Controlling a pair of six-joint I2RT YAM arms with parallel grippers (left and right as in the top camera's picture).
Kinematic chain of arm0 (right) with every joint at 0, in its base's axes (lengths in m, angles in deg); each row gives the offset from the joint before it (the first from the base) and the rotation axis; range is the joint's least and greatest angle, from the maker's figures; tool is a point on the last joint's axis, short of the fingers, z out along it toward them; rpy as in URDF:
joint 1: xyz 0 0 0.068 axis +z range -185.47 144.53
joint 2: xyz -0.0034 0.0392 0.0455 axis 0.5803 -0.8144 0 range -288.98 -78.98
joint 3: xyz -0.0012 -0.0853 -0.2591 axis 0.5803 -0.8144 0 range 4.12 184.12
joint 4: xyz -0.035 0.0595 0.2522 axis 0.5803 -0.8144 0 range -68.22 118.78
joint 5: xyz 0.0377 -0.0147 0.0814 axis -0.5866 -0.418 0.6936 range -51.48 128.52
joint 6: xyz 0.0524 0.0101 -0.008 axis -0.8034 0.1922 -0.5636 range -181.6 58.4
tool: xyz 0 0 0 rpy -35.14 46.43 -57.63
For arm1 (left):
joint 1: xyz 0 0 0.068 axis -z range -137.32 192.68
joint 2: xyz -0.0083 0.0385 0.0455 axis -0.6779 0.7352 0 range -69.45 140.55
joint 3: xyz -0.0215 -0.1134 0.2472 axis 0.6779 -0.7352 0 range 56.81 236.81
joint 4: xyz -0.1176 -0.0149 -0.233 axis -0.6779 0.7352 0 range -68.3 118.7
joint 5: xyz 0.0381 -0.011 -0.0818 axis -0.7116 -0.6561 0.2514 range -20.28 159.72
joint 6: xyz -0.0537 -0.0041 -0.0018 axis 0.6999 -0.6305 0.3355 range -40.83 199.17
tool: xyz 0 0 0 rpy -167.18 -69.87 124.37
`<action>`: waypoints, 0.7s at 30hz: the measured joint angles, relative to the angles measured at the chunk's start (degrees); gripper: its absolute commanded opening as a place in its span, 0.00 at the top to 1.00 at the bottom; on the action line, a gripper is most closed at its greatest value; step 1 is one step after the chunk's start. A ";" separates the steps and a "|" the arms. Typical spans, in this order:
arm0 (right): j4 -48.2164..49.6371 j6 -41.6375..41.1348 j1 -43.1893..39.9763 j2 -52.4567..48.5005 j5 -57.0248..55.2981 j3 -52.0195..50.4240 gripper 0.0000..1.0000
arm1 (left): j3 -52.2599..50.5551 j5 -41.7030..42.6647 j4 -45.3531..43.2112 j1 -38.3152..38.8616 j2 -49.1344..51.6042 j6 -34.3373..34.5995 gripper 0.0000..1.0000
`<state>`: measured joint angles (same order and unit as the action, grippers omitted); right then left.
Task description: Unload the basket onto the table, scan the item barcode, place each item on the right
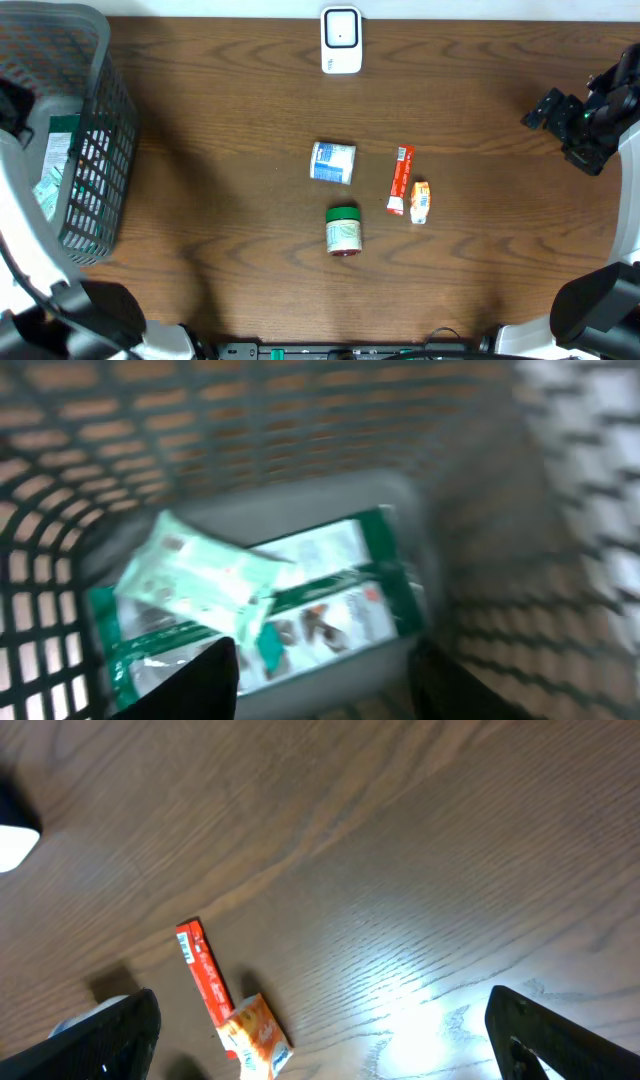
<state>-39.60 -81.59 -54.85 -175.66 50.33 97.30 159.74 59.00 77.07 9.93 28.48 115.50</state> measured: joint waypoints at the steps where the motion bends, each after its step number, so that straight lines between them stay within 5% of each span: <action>1: 0.02 0.00 0.00 0.00 0.00 0.00 0.01 | 0.00 0.00 0.44 -1.16 1.66 1.14 0.45; 21: 0.00 0.00 0.00 0.00 0.00 0.00 0.01 | 0.00 0.07 7.72 -9.14 22.16 16.61 0.45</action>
<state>-39.60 -81.59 -54.85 -175.66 50.33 97.30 159.74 59.06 84.79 0.79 50.64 132.12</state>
